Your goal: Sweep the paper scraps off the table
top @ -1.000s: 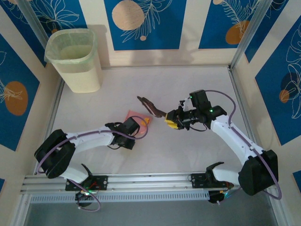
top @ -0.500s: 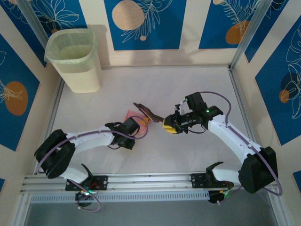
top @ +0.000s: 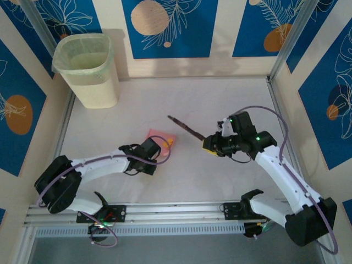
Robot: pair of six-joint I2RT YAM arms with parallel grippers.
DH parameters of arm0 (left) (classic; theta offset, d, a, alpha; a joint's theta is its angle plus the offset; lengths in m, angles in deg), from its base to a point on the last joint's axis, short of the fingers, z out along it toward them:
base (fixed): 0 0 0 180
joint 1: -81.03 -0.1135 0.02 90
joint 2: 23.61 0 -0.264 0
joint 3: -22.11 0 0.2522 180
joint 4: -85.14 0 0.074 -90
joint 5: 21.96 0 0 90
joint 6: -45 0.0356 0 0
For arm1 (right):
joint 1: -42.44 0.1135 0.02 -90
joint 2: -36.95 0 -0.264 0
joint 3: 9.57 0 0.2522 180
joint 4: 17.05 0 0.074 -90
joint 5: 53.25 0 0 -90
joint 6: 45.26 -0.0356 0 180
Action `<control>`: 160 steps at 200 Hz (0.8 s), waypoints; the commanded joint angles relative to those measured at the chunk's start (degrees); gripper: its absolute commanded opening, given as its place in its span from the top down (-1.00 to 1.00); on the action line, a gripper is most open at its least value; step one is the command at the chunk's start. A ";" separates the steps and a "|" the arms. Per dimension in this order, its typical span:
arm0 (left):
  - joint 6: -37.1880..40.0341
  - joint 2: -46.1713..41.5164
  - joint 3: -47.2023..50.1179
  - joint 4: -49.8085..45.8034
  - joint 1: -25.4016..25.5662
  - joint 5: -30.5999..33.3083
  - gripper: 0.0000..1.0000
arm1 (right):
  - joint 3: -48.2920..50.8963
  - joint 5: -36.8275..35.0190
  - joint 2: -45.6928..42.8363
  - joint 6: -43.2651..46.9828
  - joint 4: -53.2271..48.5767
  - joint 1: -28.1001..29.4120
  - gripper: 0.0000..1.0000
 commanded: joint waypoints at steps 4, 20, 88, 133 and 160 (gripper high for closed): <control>0.60 -2.33 0.78 1.42 -0.57 -0.84 1.00 | 5.49 -3.63 -7.88 -0.08 4.48 -1.69 1.00; -0.29 -4.05 0.65 0.87 -0.51 -0.78 1.00 | 9.69 -7.10 -13.00 -1.88 6.82 -1.86 1.00; -6.20 -14.09 -7.61 -14.47 -0.58 3.62 1.00 | 22.90 -14.57 -19.47 -2.16 18.44 -2.07 1.00; -7.83 -18.33 -19.24 -24.89 -0.76 6.45 1.00 | 33.66 -18.67 -23.49 -1.15 32.08 3.26 1.00; -8.39 -18.86 -25.83 -27.67 -3.26 5.14 1.00 | 34.74 -21.77 -22.87 1.14 35.80 8.86 1.00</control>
